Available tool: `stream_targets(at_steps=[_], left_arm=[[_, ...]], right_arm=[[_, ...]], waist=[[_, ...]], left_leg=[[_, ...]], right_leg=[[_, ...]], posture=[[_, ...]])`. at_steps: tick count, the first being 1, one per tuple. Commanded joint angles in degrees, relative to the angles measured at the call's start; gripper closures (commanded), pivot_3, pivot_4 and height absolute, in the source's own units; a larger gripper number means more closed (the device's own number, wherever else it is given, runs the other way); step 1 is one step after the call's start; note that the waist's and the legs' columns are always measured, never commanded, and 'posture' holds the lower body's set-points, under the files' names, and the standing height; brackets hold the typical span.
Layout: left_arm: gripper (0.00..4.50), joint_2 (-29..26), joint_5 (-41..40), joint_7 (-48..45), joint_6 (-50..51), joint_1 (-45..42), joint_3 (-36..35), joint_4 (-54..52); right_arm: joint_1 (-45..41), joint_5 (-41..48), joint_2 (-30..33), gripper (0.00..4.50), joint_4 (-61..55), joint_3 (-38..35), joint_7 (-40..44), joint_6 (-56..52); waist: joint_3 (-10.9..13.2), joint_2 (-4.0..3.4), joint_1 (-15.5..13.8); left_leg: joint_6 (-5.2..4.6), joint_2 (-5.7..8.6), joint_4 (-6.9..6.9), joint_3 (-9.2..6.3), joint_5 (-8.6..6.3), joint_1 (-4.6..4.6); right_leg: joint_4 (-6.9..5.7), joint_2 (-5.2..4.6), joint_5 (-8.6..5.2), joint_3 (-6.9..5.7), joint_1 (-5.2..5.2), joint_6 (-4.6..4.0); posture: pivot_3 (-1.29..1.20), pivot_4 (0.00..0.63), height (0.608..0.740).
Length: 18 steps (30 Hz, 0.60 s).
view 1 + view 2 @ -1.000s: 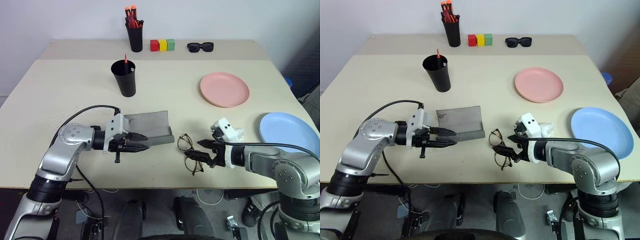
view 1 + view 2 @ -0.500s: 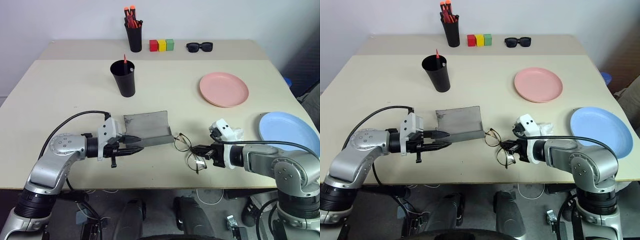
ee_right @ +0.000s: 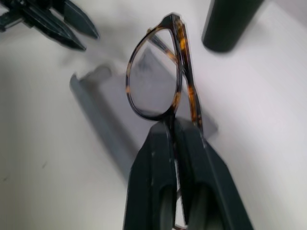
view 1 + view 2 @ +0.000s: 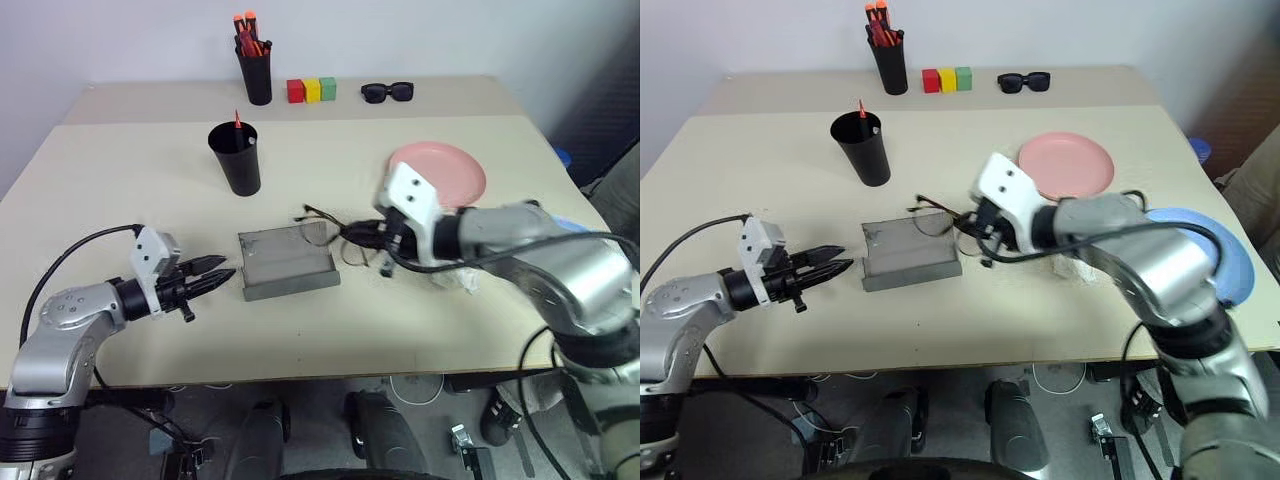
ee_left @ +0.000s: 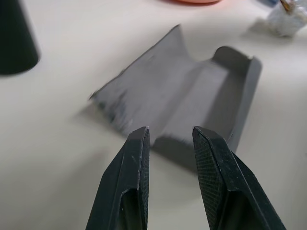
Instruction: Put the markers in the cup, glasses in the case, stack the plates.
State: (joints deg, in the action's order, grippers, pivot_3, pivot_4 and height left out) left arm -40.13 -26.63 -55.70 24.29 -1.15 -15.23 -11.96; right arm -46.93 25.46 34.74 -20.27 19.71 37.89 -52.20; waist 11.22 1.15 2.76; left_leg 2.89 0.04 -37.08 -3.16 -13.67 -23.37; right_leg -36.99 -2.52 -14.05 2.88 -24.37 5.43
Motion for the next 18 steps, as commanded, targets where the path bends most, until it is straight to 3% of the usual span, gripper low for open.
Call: stream_targets(at_steps=[1,4,8,18], left_arm=[[3.09,0.34,-2.01,1.57,-0.46,1.7,-2.95,-2.97],[3.09,0.49,-3.1,3.38,0.91,2.73,-3.8,-5.55],[3.09,0.12,-4.41,5.2,2.74,4.62,-4.73,-9.28],[3.09,-0.27,-5.04,7.76,4.92,3.25,-3.5,-11.14]], right_arm=[[-3.97,-7.07,-4.92,4.48,7.98,6.29,3.03,10.03],[-3.96,-11.09,-7.24,4.48,13.24,9.45,6.38,16.56],[-2.12,-14.39,-5.59,4.48,15.39,12.05,12.34,20.97],[0.16,-17.51,-5.45,4.48,15.88,10.82,17.8,21.86]], waist=[[0.0,0.01,-0.27],[-0.01,0.07,-0.88],[-0.01,0.07,-1.04],[0.0,0.05,-0.26]], left_leg=[[0.0,0.0,0.02,-0.01,0.0,0.0],[0.0,0.01,0.03,-0.15,0.0,-0.07],[0.0,0.05,-0.01,-0.1,0.0,-0.08],[0.0,0.02,0.02,-0.14,0.0,0.0]], right_leg=[[0.0,0.0,0.0,0.0,-0.02,0.01],[-0.01,-0.09,0.09,-0.07,-0.02,0.14],[0.02,-0.27,0.06,-0.06,0.01,0.09],[-0.07,-0.04,0.01,-0.07,0.0,-0.02]], posture=[[0.0,0.15,0.74],[0.0,0.15,0.74],[0.0,0.15,0.74],[0.0,0.15,0.74]])
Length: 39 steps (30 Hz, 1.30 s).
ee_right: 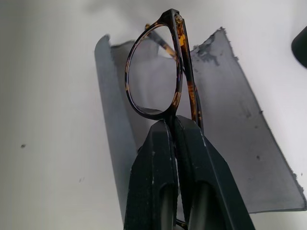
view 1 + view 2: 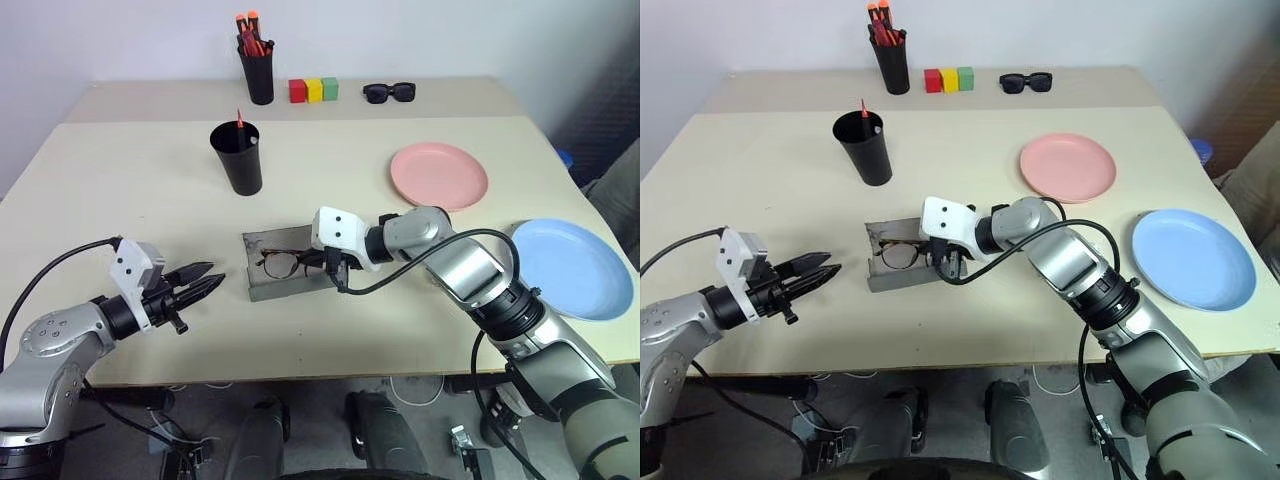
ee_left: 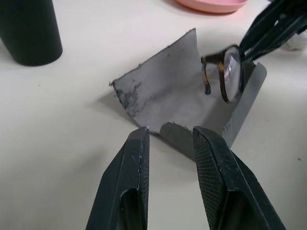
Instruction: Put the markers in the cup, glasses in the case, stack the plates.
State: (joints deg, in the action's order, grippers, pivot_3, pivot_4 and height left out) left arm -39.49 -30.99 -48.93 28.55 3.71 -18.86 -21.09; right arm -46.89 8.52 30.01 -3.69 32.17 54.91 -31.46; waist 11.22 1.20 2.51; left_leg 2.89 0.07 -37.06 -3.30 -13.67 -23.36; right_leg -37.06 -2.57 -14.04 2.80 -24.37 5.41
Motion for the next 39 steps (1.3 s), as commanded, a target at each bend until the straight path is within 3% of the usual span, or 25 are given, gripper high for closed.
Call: stream_targets(at_steps=[1,2,6,10,23,32,39], left_arm=[[3.09,-0.85,-0.76,1.46,1.05,-2.6,0.58,-1.92],[3.09,-0.69,-0.94,1.96,1.55,-3.55,0.88,-1.84],[3.09,0.67,-3.27,4.68,5.74,-8.88,1.94,-0.73],[4.47,2.48,-5.32,8.08,11.09,-15.87,3.69,2.09],[4.47,7.95,4.34,12.61,15.09,-37.0,16.96,23.38],[4.47,8.62,9.01,4.86,16.0,-45.22,24.86,35.63],[4.47,5.98,9.35,-4.7,13.89,-43.42,27.3,32.59]], right_arm=[[0.07,-0.74,-0.98,3.85,-0.49,-1.81,0.88,1.21],[0.06,-0.92,-1.22,3.53,-0.37,-2.04,0.91,1.28],[0.54,-1.18,-1.77,1.59,-1.3,-4.11,-0.05,1.9],[2.54,-0.78,-1.03,1.55,-4.69,-6.89,-0.62,1.79],[15.97,2.13,7.16,1.55,-22.81,-17.85,-3.34,-6.49],[28.1,4.01,13.18,1.55,-31.5,-25.12,-5.38,-8.11],[29.08,4.13,12.8,1.55,-31.95,-25.67,-8.06,-8.2]], waist=[[0.0,0.0,-0.03],[0.0,0.0,-0.09],[0.0,0.0,-0.32],[0.0,0.01,-0.29],[0.01,0.03,-0.67],[0.01,0.04,-0.27],[0.01,0.04,-0.12]], left_leg=[[0.0,0.0,0.0,0.0,0.0,0.0],[0.0,0.0,0.0,0.0,0.0,0.0],[0.0,0.04,-0.02,0.01,0.0,-0.01],[0.0,0.07,-0.04,-0.02,0.0,-0.02],[0.0,0.15,-0.04,-0.04,0.0,-0.05],[0.0,0.15,-0.03,-0.03,0.0,-0.04],[0.0,0.15,-0.03,-0.01,0.0,-0.04]], right_leg=[[0.0,0.0,0.0,0.0,0.0,0.0],[0.0,0.0,0.0,0.0,0.0,0.0],[0.01,-0.04,0.01,0.0,0.0,0.02],[-0.01,-0.03,0.1,0.0,0.01,0.18],[-0.02,-0.02,0.11,0.0,0.02,0.22],[-0.03,0.0,0.09,0.0,0.02,0.23],[-0.02,-0.01,0.07,0.02,0.02,0.23]], posture=[[0.0,0.15,0.74],[0.0,0.15,0.74],[0.0,0.15,0.74],[0.0,0.15,0.74],[0.0,0.15,0.74],[0.0,0.15,0.74],[0.0,0.15,0.74]])
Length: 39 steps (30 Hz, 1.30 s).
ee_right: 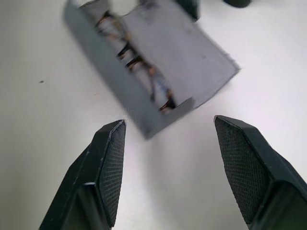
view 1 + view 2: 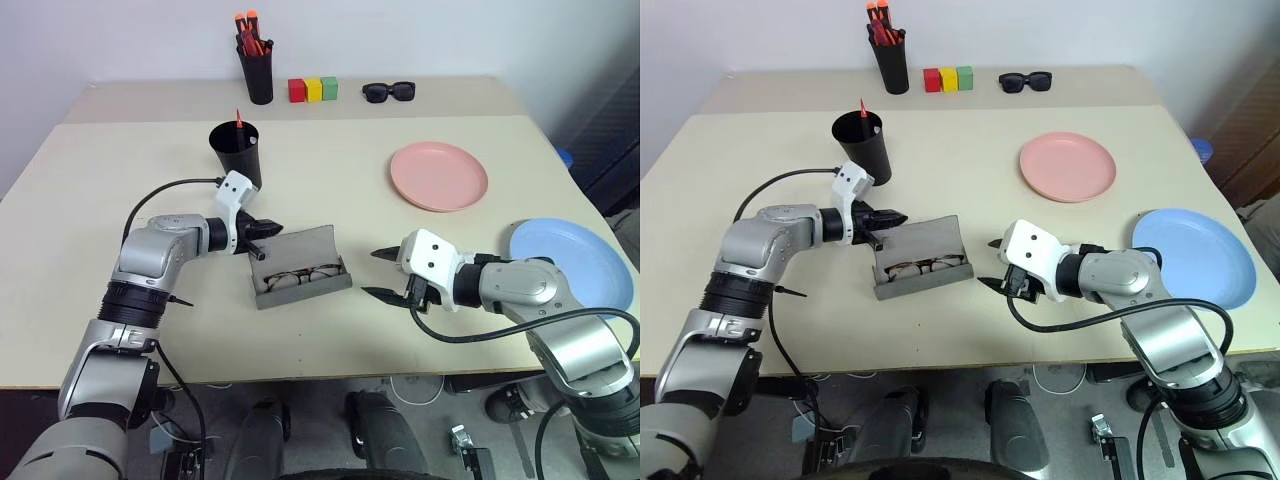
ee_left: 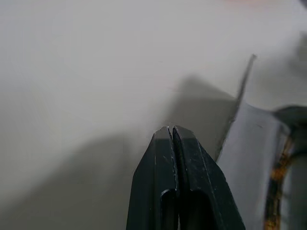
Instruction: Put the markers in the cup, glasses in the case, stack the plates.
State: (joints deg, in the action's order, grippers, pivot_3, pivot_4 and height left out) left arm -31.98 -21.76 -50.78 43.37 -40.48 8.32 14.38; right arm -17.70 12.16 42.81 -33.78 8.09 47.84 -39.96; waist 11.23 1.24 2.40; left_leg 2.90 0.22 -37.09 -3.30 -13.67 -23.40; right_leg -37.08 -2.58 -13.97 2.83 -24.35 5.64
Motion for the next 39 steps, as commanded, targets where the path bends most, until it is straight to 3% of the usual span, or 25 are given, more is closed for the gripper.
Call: stream_targets(at_steps=[1,18,28,34,39], left_arm=[[4.47,-1.79,0.01,-3.4,-0.9,1.17,-0.05,-3.46],[4.47,-5.89,-5.48,-10.49,-1.98,14.17,-3.1,-23.73],[4.47,-9.31,-2.92,-13.75,-7.83,18.84,-0.5,-25.22],[4.47,-5.3,-4.93,-10.65,-11.05,17.37,-4.58,-24.14],[4.47,-1.71,-10.41,-8.5,-11.1,16.89,-11.16,-26.26]], right_arm=[[-0.11,0.51,0.03,1.55,-1.74,-1.55,-1.18,0.43],[-1.69,0.0,-0.42,1.55,2.4,0.32,-1.43,3.25],[-3.38,-1.51,-0.84,1.55,5.41,0.2,-3.03,4.04],[-6.86,-4.36,-1.59,1.55,11.08,-0.11,-5.46,5.92],[-14.25,-10.82,-3.47,1.55,25.59,0.84,-11.56,7.6]], waist=[[0.0,0.0,-0.03],[0.0,0.0,-0.23],[0.0,0.0,-0.23],[0.0,0.0,-0.39],[0.0,0.01,-0.05]], left_leg=[[0.0,0.0,0.0,0.0,0.0,0.0],[0.0,-0.03,-0.02,0.0,0.0,0.0],[0.0,-0.03,-0.02,0.01,0.0,0.0],[0.0,-0.03,-0.03,0.02,0.0,0.0],[0.0,-0.03,-0.07,0.03,0.0,0.0]], right_leg=[[0.0,0.0,0.0,0.0,0.0,0.0],[0.01,-0.01,-0.07,0.02,0.0,-0.12],[0.01,0.0,-0.11,0.02,0.0,-0.18],[0.02,-0.01,-0.1,0.02,0.01,-0.17],[0.0,0.0,-0.07,0.02,0.01,-0.13]], posture=[[0.0,0.15,0.74],[0.0,0.15,0.74],[0.0,0.15,0.74],[0.0,0.15,0.74],[0.0,0.15,0.74]])
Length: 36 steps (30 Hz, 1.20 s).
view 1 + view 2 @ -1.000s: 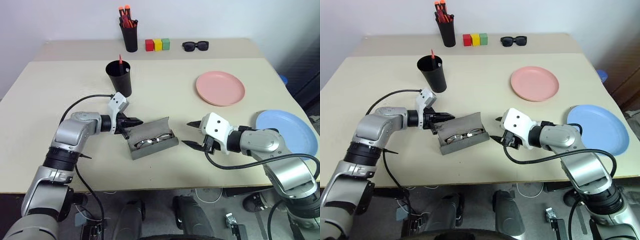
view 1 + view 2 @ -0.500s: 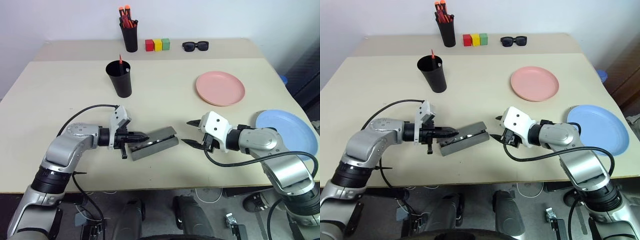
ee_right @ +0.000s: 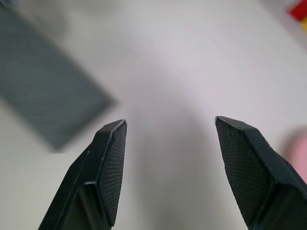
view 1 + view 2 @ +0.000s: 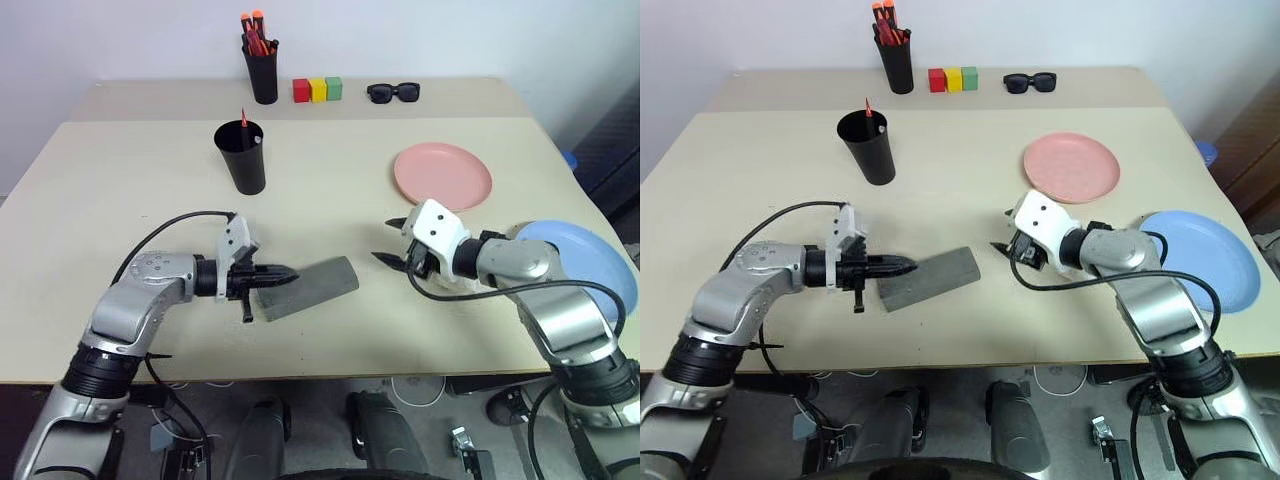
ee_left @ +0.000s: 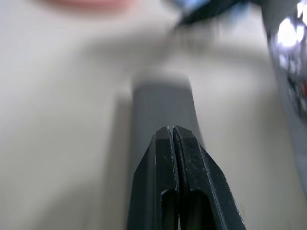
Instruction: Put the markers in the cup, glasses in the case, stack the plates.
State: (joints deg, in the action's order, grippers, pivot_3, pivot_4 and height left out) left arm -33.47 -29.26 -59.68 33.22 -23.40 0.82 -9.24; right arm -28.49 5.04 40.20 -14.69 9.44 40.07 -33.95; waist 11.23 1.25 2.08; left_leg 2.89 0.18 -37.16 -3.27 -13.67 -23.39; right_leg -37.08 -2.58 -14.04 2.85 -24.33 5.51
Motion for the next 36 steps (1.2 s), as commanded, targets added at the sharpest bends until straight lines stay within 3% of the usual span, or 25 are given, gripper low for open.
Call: stream_targets(at_steps=[1,14,17,21,29,32,36], left_arm=[[4.47,-0.44,-3.05,0.23,-1.42,0.58,-3.99,-3.5],[4.47,0.26,-7.0,5.21,0.66,6.7,-4.15,-13.97],[4.5,0.45,-7.35,6.16,0.88,6.72,-3.78,-14.5],[4.5,0.8,-7.49,6.74,0.85,7.12,-3.19,-15.09],[4.5,2.21,-7.18,6.91,0.24,6.21,-0.84,-14.82],[4.5,3.29,-7.36,6.08,0.15,4.86,0.88,-14.26],[4.5,4.79,-6.54,3.22,-0.59,2.3,4.65,-12.11]], right_arm=[[-4.91,-5.26,-1.12,1.55,9.93,-0.14,-5.07,2.48],[-16.86,-20.92,-4.28,1.55,49.55,7.3,-14.63,26.36],[-17.8,-21.96,-4.76,2.36,53.13,7.61,-14.73,29.61],[-17.66,-23.36,-4.82,4.33,54.21,7.47,-14.99,32.03],[-12.38,-25.85,-1.31,4.42,42.68,4.44,-16.08,30.44],[-6.64,-23.09,3.12,4.42,28.96,-1.18,-12.16,25.18],[6.51,-14.85,9.66,4.42,7.04,-14.28,-2.39,13.06]], waist=[[0.0,-0.01,0.3],[0.01,-0.03,0.43],[0.01,-0.03,0.42],[0.01,-0.04,0.44],[0.03,-0.06,0.35],[0.05,-0.12,-0.03],[0.03,-0.15,-1.07]], left_leg=[[0.0,0.0,0.02,0.01,0.0,0.02],[0.0,0.03,0.06,0.06,0.0,0.02],[0.0,0.03,0.05,0.06,0.0,0.04],[0.0,0.03,0.05,0.05,0.0,0.03],[0.0,0.04,0.06,0.03,0.0,0.02],[0.0,0.05,0.05,0.02,0.0,0.01],[-0.01,0.06,0.05,0.0,0.0,0.01]], right_leg=[[-0.01,0.0,0.03,0.0,0.0,0.05],[0.0,-0.02,0.08,0.05,0.0,0.12],[-0.02,0.0,0.08,0.06,0.01,0.12],[-0.02,0.0,0.08,0.06,0.01,0.12],[-0.03,0.0,0.08,0.06,0.01,0.12],[-0.02,-0.02,0.08,0.06,0.01,0.12],[-0.02,0.0,0.08,0.05,0.01,0.14]], posture=[[0.0,0.15,0.74],[0.0,0.15,0.74],[0.0,0.15,0.74],[0.0,0.15,0.74],[0.0,0.15,0.74],[0.0,0.15,0.74],[0.0,0.15,0.74]])
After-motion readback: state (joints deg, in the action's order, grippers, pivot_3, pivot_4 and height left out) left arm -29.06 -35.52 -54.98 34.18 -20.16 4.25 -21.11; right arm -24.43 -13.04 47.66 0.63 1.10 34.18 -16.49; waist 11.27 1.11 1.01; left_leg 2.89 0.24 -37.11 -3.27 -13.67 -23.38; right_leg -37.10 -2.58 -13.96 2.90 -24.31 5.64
